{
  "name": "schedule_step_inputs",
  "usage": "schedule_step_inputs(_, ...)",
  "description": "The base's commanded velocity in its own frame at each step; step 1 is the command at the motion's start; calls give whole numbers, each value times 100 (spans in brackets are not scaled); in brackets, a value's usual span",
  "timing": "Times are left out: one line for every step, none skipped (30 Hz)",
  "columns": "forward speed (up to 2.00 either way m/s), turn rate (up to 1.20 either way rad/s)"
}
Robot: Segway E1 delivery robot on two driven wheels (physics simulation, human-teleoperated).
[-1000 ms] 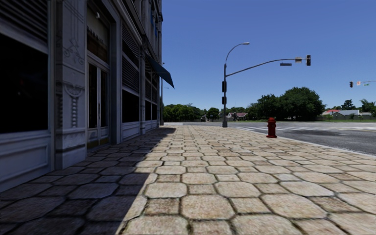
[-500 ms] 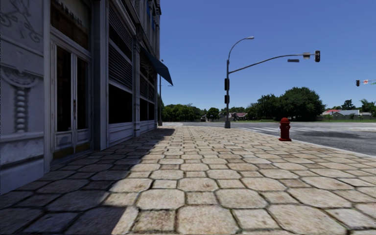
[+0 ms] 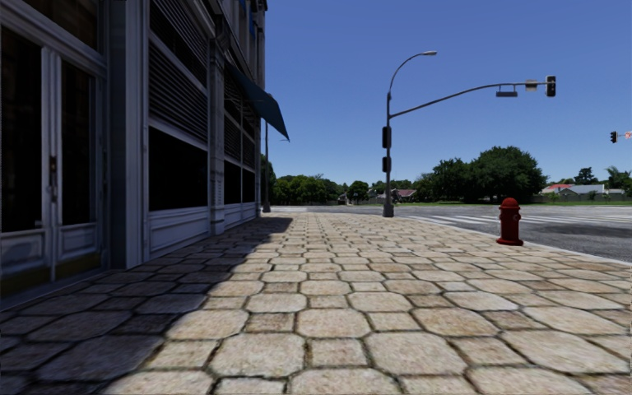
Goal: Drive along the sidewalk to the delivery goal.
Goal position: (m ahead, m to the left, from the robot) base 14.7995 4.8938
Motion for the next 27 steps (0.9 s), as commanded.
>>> schedule_step_inputs(200,0)
schedule_step_inputs(200,0)
schedule_step_inputs(200,0)
schedule_step_inputs(200,0)
schedule_step_inputs(200,0)
schedule_step_inputs(200,0)
schedule_step_inputs(200,0)
schedule_step_inputs(200,0)
schedule_step_inputs(200,0)
schedule_step_inputs(200,0)
schedule_step_inputs(200,0)
schedule_step_inputs(200,0)
schedule_step_inputs(200,0)
schedule_step_inputs(200,0)
schedule_step_inputs(200,0)
schedule_step_inputs(200,0)
schedule_step_inputs(200,0)
schedule_step_inputs(200,0)
schedule_step_inputs(200,0)
schedule_step_inputs(200,0)
schedule_step_inputs(200,0)
schedule_step_inputs(200,0)
schedule_step_inputs(200,0)
schedule_step_inputs(200,0)
schedule_step_inputs(200,0)
schedule_step_inputs(200,0)
schedule_step_inputs(200,0)
